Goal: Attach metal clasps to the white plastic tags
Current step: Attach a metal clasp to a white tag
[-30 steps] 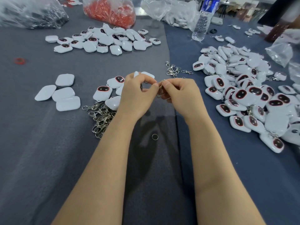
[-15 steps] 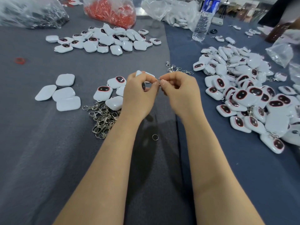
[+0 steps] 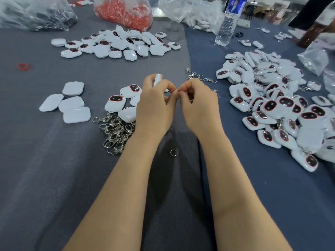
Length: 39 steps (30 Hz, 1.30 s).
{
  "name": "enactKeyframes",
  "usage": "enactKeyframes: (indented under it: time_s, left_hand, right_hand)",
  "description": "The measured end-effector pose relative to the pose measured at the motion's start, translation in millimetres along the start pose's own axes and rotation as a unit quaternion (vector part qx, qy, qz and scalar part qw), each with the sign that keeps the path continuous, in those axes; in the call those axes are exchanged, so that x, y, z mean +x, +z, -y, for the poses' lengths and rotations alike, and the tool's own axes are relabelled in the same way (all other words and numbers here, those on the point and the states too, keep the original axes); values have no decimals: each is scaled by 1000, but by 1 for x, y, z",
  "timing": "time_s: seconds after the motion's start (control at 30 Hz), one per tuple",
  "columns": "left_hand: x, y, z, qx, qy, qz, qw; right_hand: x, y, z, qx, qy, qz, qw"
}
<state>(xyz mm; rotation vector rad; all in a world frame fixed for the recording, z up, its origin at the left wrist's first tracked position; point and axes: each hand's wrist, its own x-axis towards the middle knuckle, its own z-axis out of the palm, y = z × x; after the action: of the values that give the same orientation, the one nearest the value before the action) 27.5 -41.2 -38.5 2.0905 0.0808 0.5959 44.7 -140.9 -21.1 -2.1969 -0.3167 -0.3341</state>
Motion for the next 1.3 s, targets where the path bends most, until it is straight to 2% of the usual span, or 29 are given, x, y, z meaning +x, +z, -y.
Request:
enactKeyframes:
  time_s: [0.27,0.6,0.73,0.83,0.97,1.17,1.3]
  left_hand:
    - [1,0,-4,-29,-34,-8,999]
    - [3,-4,-6,-31,-44,-7,999]
    - [3,-1,-3,18,-32,3,999]
    - [3,1,-2,19,-29,-4,999]
    - [3,1,-2,-4,-46,-12,999]
    - [0,1,-3,9,-29,-9,1000]
    - [0,2,-2,21,-14,-15,1000]
  right_hand:
    - [0,2,1,106,26,-42,993]
    - [1,4,4,186,16,-40,982]
    - [-1,4,4,160,-20,-37,986]
    - [0,2,4,173,1,-37,984]
    - [2,3,1,113,24,-37,993]
    - [1,5,-4,3,-30,-29,999]
    - [1,6,-3,9,-36,-33,999]
